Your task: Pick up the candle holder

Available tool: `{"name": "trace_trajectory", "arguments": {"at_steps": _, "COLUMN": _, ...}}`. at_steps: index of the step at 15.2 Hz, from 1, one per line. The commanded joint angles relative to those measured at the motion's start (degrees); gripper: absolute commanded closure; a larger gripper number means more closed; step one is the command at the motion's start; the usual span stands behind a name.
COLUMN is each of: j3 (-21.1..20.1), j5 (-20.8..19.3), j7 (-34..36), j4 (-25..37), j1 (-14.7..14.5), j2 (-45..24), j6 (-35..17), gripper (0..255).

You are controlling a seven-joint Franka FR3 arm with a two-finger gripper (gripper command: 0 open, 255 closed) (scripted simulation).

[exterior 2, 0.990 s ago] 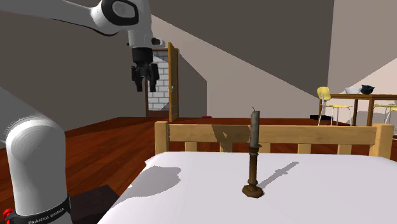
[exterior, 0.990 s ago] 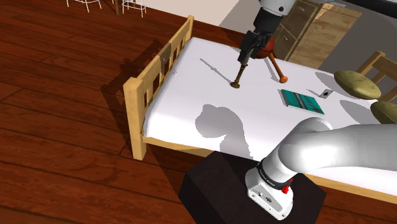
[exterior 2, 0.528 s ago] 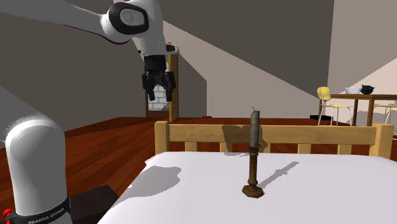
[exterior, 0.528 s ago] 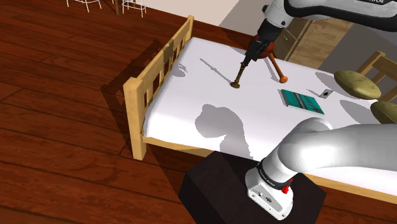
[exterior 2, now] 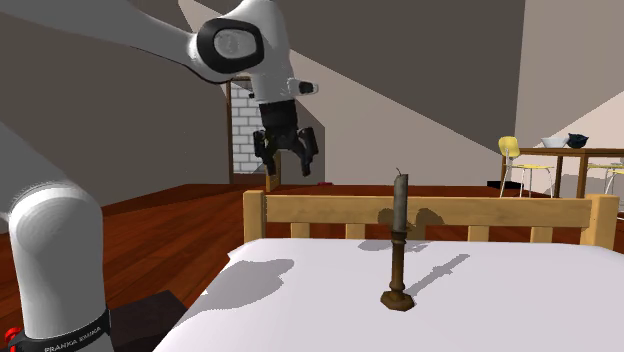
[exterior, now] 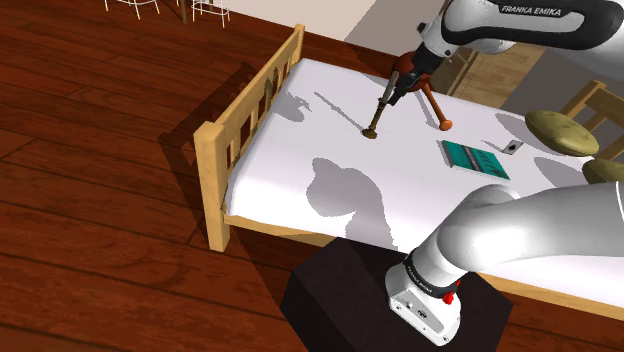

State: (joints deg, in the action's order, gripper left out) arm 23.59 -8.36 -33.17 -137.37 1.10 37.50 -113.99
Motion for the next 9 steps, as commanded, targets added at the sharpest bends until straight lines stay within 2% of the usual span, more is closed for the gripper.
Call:
{"name": "trace_trajectory", "arguments": {"at_steps": 1, "j3": 3.55, "j5": -0.11, "j7": -4.58, "j4": 0.70, "j1": -0.63, "j2": -2.44, "j6": -3.19, "gripper": 0}}
{"name": "trace_trajectory", "arguments": {"at_steps": 5, "j3": 10.80, "j5": 1.82, "j7": -13.67, "j4": 3.68, "j1": -3.33, "j2": -8.59, "j6": -8.78, "gripper": 0}}
{"name": "trace_trajectory", "arguments": {"at_steps": 9, "j3": 19.03, "j5": 7.04, "j7": -24.27, "j4": 8.30, "j1": -7.78, "j2": -16.12, "j6": -13.29, "gripper": 0}}
